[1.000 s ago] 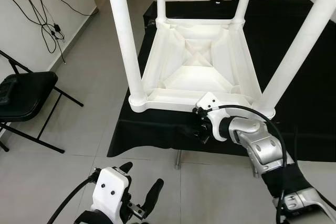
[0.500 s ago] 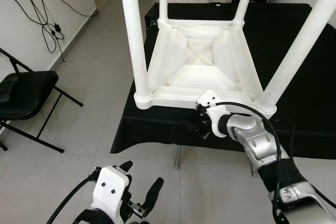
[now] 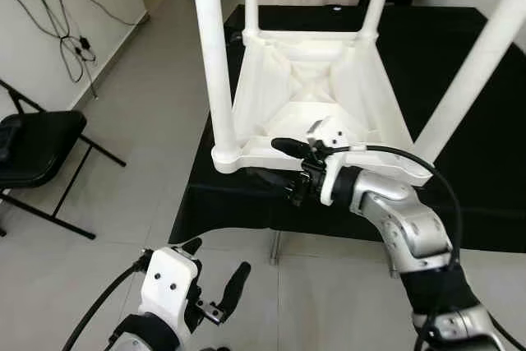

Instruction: Building children table

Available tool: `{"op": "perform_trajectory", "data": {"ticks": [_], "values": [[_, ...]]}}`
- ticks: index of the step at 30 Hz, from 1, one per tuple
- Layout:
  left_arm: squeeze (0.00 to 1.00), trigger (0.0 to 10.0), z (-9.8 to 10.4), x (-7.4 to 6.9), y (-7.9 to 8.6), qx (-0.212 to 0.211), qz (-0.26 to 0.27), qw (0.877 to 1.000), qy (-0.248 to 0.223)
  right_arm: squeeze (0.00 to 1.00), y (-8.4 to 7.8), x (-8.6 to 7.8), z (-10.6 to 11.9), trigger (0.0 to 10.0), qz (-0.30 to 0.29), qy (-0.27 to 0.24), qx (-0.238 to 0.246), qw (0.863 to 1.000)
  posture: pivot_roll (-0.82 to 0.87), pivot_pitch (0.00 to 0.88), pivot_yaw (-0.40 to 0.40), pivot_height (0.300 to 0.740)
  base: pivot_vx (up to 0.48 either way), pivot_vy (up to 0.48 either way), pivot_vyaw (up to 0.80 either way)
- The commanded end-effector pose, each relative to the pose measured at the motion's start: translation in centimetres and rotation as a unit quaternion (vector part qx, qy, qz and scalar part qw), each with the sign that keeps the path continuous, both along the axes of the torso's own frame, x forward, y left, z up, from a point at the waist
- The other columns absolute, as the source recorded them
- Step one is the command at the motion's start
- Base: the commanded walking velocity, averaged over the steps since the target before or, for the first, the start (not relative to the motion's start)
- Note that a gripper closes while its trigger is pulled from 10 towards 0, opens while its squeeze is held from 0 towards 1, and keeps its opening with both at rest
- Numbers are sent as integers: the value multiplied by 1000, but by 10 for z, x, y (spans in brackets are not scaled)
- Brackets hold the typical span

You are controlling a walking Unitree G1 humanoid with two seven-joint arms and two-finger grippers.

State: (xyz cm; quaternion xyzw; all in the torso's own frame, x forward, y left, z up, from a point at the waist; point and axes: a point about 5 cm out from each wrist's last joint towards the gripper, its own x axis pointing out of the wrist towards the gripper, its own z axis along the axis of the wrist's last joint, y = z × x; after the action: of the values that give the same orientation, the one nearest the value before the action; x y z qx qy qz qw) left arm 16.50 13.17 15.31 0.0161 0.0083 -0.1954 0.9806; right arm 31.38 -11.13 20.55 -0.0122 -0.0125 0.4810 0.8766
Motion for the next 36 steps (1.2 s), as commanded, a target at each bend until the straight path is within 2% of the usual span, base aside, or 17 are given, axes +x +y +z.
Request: {"op": "perform_trajectory", "data": {"ticks": [1,4,5,7,9,12,14,16,17,20,28,33,36], "values": [[0,10000,1,4,5,-4,32,999,-7,0,-2,1,-1,10000,-31,-13,9,999,-60,155,1,740,0,0,0],[0,10000,5,13,12,3,82,996,-25,0,-14,13,-4,10000,-139,-6,32,990,-61,154,0,740,0,0,0],[0,10000,5,13,12,3,82,996,-25,0,-14,13,-4,10000,-139,-6,32,990,-61,154,0,740,0,0,0],[0,10000,6,14,13,3,80,996,-38,0,-21,13,-5,10000,-187,-6,45,981,-66,154,0,740,0,0,0],[0,10000,4,16,13,3,81,996,-32,0,-28,9,-17,10000,-243,-4,17,970,-77,153,2,740,0,0,0],[0,10000,0,17,13,-6,84,996,-18,0,-29,2,-27,10000,-270,-9,-11,963,-83,152,3,740,0,0,0],[0,10000,-1,17,14,-11,85,996,-13,0,-28,-1,-29,10000,-272,-15,-19,962,-83,152,3,740,0,0,0],[0,10000,-3,18,18,-27,106,994,-9,0,-21,-16,-40,10000,-259,-7,-11,966,-86,150,9,740,0,-480,0],[0,10000,-3,18,18,-27,106,994,-9,0,-21,-16,-40,10000,-259,-7,-11,966,-86,150,9,740,0,-480,0],[0,10000,-5,19,23,-35,139,990,-7,0,-17,-24,-45,10000,-237,17,17,971,-84,147,13,740,0,-379,0],[0,10000,-6,28,30,-20,201,979,-26,0,-10,-20,-51,10000,-228,24,31,973,-77,124,13,740,0,0,0],[0,10000,-6,30,30,-22,204,978,-28,0,-10,-19,-52,10000,-229,25,32,972,-80,118,9,740,0,0,0],[0,10000,-6,38,30,-33,208,977,-36,0,-8,-17,-53,10000,-223,21,27,974,-97,106,0,740,0,0,0]]}}
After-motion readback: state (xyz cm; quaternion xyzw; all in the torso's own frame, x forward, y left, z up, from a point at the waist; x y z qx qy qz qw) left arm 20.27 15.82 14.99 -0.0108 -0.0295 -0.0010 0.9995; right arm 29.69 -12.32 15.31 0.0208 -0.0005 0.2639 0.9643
